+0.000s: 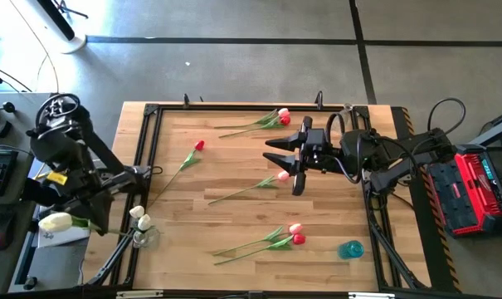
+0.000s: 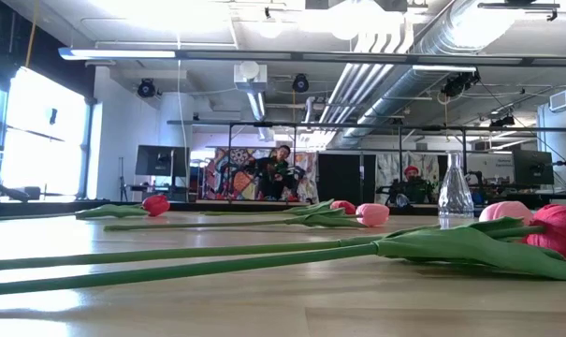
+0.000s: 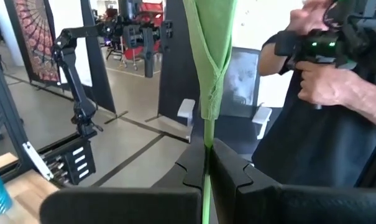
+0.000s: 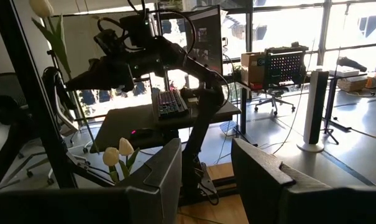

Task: Sort flowers into vase by color
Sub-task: Put the white flower into the bottom transparent vase

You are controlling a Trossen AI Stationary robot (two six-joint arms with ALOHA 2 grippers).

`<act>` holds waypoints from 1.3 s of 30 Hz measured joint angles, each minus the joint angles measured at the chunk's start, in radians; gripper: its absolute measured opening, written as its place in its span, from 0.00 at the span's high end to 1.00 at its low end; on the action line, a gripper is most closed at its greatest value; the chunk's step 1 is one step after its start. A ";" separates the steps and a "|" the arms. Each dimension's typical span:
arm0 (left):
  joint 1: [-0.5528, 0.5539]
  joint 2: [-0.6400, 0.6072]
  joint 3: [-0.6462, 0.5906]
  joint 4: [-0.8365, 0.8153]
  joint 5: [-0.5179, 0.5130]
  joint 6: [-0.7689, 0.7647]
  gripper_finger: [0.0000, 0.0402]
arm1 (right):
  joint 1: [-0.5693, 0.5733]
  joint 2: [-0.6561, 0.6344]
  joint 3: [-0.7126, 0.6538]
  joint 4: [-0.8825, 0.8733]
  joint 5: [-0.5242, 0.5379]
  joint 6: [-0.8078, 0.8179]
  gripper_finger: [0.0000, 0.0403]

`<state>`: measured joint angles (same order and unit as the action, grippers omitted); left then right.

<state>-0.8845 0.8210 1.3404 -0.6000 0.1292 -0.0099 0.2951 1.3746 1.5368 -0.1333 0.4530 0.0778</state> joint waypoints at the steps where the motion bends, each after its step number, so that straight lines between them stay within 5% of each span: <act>1: -0.015 -0.008 -0.009 -0.002 -0.021 -0.002 1.00 | 0.000 0.000 0.000 0.000 0.000 0.000 0.68; 16: -0.183 -0.255 -0.295 0.064 -0.152 -0.052 1.00 | 0.000 0.000 0.000 0.000 0.000 0.000 0.68; 27: -0.193 -0.452 -0.552 0.195 -0.226 -0.001 1.00 | 0.000 0.000 0.000 0.000 0.000 0.000 0.68; 39: -0.193 -0.544 -0.701 0.285 -0.231 -0.049 1.00 | 0.000 0.000 0.000 -0.001 0.000 0.000 0.68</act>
<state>-1.0774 0.2770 0.6393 -0.3148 -0.1020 -0.0592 0.2951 1.3746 1.5368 -0.1340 0.4530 0.0780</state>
